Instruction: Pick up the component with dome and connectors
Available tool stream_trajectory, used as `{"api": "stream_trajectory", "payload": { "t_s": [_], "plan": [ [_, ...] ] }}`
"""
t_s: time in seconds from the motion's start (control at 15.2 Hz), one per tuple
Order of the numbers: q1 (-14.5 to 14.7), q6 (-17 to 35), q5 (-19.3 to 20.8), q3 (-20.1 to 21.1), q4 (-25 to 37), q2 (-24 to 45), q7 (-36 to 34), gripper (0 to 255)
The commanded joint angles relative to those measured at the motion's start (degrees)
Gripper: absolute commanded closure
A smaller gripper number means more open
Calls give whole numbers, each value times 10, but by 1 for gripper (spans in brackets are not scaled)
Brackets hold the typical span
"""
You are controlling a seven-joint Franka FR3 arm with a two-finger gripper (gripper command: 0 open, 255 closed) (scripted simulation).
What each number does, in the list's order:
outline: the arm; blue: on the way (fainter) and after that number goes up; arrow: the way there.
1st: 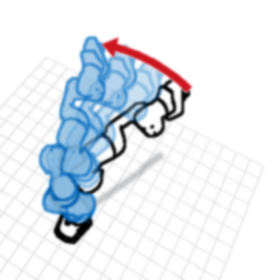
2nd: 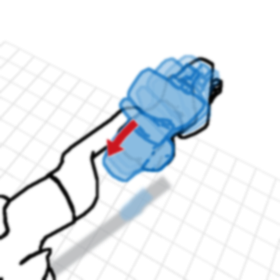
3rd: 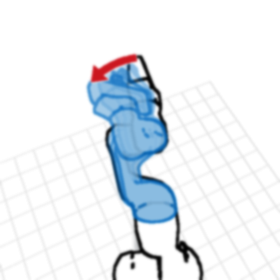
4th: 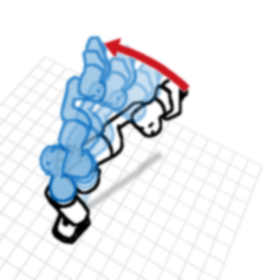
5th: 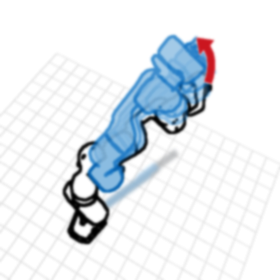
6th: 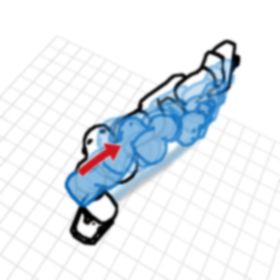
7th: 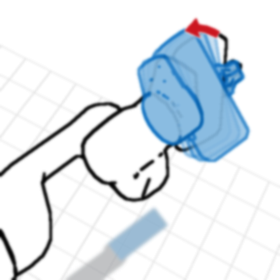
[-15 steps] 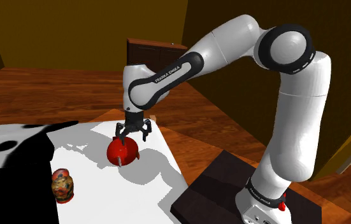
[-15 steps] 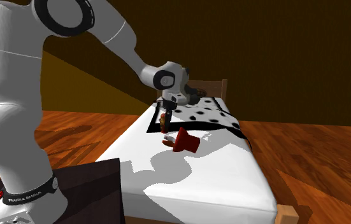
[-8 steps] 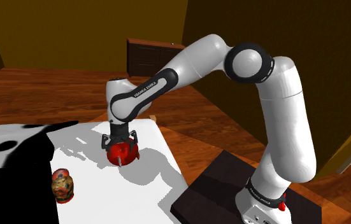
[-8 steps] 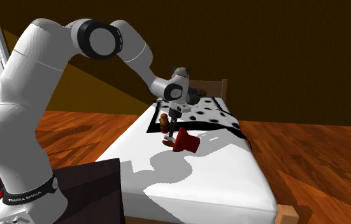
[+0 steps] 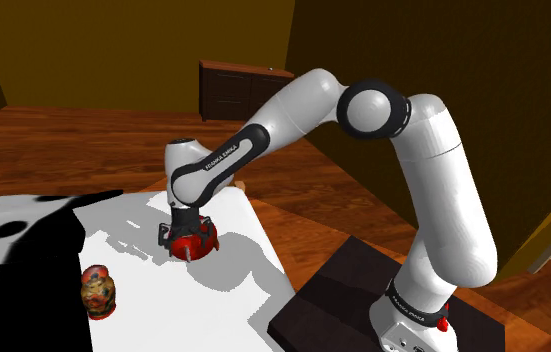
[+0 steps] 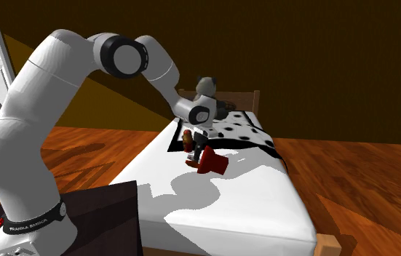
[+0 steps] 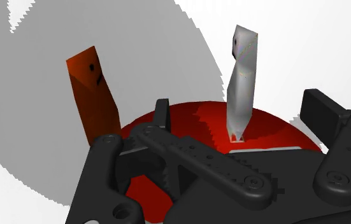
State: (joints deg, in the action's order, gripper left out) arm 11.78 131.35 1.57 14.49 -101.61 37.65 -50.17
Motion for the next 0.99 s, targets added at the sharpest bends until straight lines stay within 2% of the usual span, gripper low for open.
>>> {"api": "stream_trajectory", "payload": {
  "t_s": [0.0, 0.07, 0.66, 0.92],
  "plan": [
    [1, 3, 1, -1, 2, 5, -1, 0],
    [1, 3, 1, 0, 0, 3, -1, 255],
    [1, 3, 1, -1, 2, 5, -1, 255],
    [-2, -17, -3, 3, 0, -18, -1, 255]
  ]
}}
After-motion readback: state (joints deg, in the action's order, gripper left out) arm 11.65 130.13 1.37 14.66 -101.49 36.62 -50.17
